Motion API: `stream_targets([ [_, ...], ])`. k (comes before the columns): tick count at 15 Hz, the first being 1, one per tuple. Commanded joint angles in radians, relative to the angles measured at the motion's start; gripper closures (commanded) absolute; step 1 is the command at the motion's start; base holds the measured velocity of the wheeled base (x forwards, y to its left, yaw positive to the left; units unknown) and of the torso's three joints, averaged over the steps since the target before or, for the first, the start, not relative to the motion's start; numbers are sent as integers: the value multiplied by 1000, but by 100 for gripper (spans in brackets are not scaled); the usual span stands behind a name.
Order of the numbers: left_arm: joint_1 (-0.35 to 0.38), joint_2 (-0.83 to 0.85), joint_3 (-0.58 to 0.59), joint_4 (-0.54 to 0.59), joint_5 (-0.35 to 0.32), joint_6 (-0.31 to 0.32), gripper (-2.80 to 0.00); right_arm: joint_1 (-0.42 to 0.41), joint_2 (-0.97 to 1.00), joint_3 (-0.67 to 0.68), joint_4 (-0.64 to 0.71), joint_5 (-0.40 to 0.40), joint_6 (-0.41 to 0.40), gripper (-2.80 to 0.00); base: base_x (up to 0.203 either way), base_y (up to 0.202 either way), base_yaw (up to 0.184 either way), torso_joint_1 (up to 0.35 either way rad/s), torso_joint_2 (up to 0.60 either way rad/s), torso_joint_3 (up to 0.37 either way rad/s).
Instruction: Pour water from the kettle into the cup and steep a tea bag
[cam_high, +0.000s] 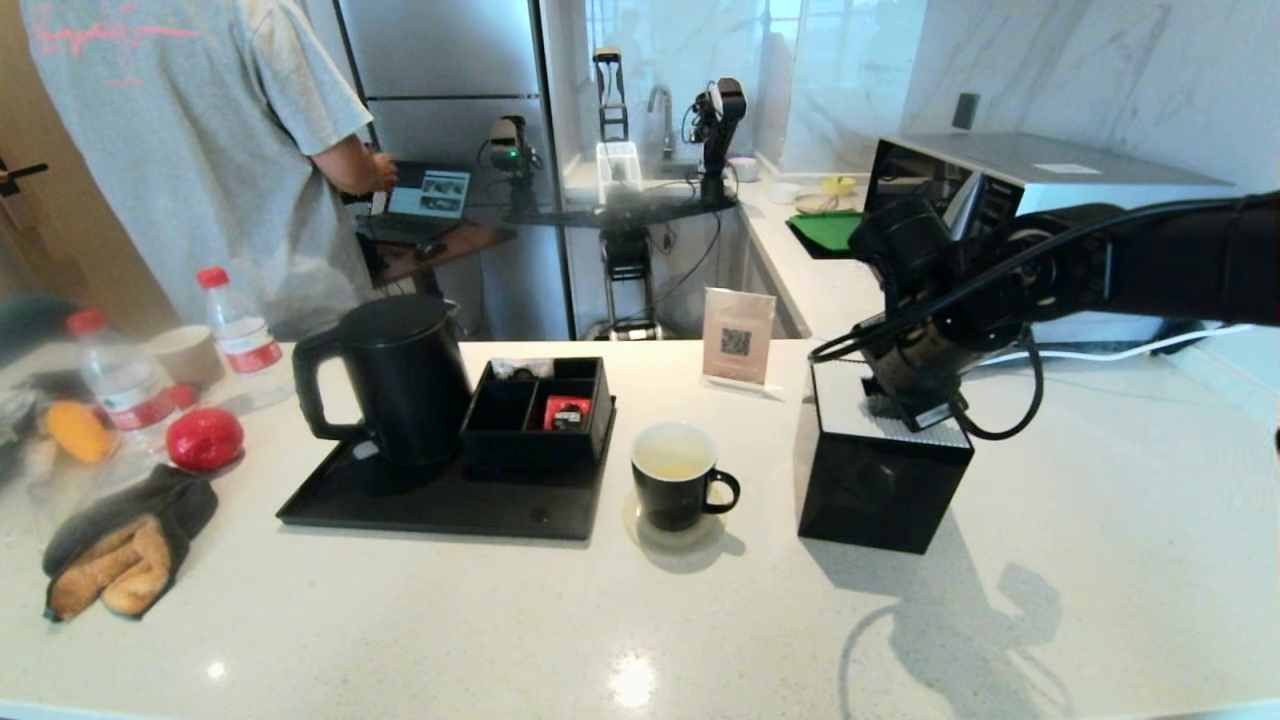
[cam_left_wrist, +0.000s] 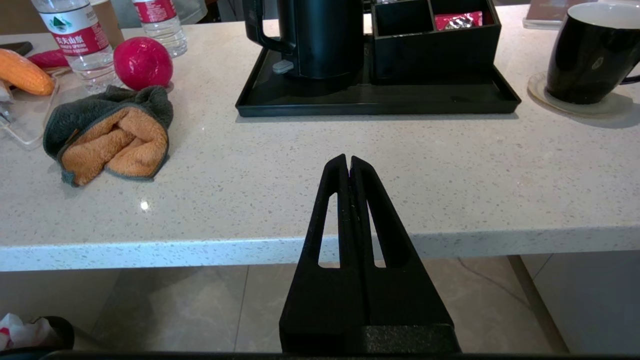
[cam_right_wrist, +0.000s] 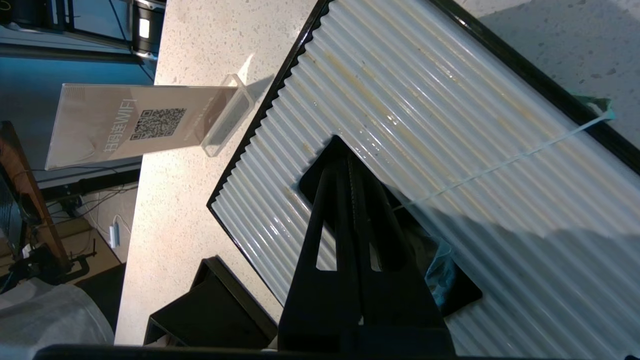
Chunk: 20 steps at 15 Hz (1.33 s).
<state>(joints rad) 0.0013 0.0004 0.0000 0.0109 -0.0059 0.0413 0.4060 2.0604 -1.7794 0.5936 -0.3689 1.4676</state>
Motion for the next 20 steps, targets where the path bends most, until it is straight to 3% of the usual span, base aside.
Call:
stream_targets([
  [1,0,0,0,0,0,0,0,1,4,-2,3,-2,8,0,0,0,0,0,0,0],
  [7,0,0,0,0,0,0,0,1,-4,-38,5,-2,3,0,0,0,0,0,0,0],
  [11,0,0,0,0,0,0,0,2,-26,-40,14,-2,-44,0,0,0,0,0,0,0],
  [20,0,0,0,1,-2,3,0,10,-49,-29,90,11,-32,0,0,0,0,0,0,0],
])
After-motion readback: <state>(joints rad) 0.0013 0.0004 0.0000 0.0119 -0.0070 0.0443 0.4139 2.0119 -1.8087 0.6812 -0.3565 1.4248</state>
